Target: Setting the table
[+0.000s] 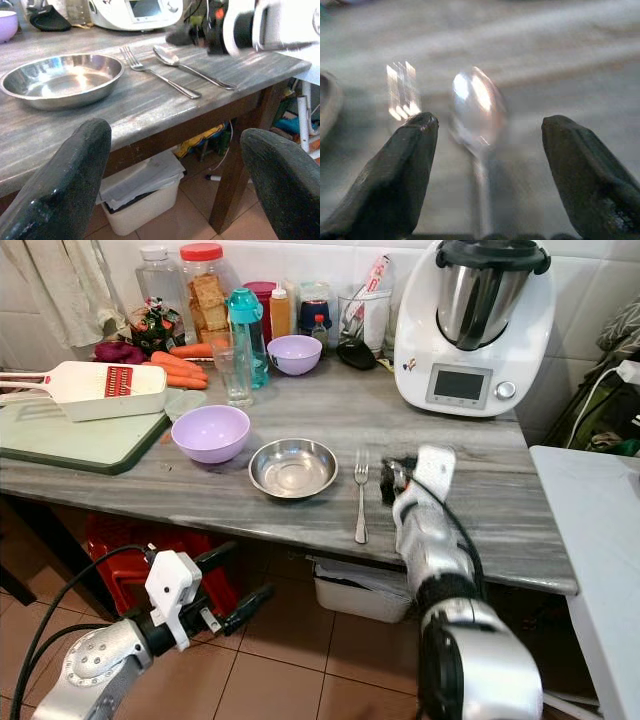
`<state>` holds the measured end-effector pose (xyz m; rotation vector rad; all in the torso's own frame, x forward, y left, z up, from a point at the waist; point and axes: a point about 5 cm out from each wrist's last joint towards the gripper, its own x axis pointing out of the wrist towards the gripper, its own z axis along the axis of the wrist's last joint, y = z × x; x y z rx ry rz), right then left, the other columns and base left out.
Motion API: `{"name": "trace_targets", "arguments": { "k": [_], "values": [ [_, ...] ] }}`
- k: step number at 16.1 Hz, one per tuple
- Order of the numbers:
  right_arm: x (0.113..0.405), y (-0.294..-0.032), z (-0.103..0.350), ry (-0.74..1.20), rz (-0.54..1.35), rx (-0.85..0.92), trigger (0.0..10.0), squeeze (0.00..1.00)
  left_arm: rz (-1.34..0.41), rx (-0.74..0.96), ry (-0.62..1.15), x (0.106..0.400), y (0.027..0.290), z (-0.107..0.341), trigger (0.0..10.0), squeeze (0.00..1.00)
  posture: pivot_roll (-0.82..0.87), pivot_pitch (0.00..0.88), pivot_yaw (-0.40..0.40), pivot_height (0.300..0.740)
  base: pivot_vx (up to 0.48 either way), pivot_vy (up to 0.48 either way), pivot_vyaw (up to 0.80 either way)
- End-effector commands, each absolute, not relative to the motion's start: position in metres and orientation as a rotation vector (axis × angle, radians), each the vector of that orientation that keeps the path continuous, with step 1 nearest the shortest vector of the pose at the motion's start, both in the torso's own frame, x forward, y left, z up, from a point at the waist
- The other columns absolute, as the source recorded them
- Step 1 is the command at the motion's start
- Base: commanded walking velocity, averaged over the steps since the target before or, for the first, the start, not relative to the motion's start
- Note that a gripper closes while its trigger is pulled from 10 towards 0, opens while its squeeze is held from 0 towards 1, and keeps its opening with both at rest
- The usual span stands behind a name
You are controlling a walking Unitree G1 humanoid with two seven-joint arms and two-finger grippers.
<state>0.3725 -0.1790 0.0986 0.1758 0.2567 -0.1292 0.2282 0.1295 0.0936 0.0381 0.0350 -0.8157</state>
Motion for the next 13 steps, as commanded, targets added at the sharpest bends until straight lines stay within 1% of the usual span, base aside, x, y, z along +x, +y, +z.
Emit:
{"name": "trace_targets", "arguments": {
  "k": [1,2,6,13],
  "values": [
    [0.374,-0.180,0.104,0.229,-0.142,0.151,10.0,1.00,-0.813,0.056,0.024,0.231,0.129,0.096,10.0,0.00,0.09,0.000,0.002,0.740,0.000,0.000,0.00],
    [0.369,-0.186,0.098,0.243,-0.182,0.123,10.0,1.00,-0.810,0.052,0.021,0.232,0.128,0.096,10.0,0.00,0.09,0.000,0.000,0.740,0.000,0.000,0.00],
    [0.363,-0.190,0.094,0.242,-0.202,0.113,10.0,1.00,-0.807,0.032,0.015,0.235,0.126,0.096,10.0,0.00,0.08,0.000,0.000,0.740,0.000,0.000,0.00],
    [0.355,-0.195,0.079,0.363,-0.231,0.078,10.0,1.00,-0.805,0.025,0.016,0.235,0.123,0.094,10.0,0.00,0.08,0.000,-0.010,0.740,0.000,0.000,0.00]
  ]
}}
